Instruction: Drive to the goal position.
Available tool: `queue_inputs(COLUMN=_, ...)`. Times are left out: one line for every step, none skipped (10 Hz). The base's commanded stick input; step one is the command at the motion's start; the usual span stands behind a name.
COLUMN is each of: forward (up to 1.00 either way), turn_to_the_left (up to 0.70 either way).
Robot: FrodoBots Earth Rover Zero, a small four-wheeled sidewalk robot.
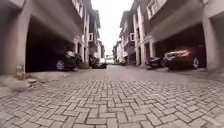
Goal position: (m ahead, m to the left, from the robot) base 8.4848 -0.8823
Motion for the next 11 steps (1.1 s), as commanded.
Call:
queue_inputs(forward=0.7, turn_to_the_left=-0.25)
queue_inputs(forward=0.7, turn_to_the_left=-0.18)
queue_inputs(forward=0.7, turn_to_the_left=-0.12)
queue_inputs(forward=0.7, turn_to_the_left=-0.05)
queue_inputs(forward=0.7, turn_to_the_left=0.0)
queue_inputs(forward=0.7, turn_to_the_left=0.0)
queue_inputs(forward=0.7, turn_to_the_left=0.0)
queue_inputs(forward=0.7, turn_to_the_left=0.0)
queue_inputs(forward=0.7, turn_to_the_left=0.0)
queue_inputs(forward=0.7, turn_to_the_left=0.0)
queue_inputs(forward=0.7, turn_to_the_left=0.0)
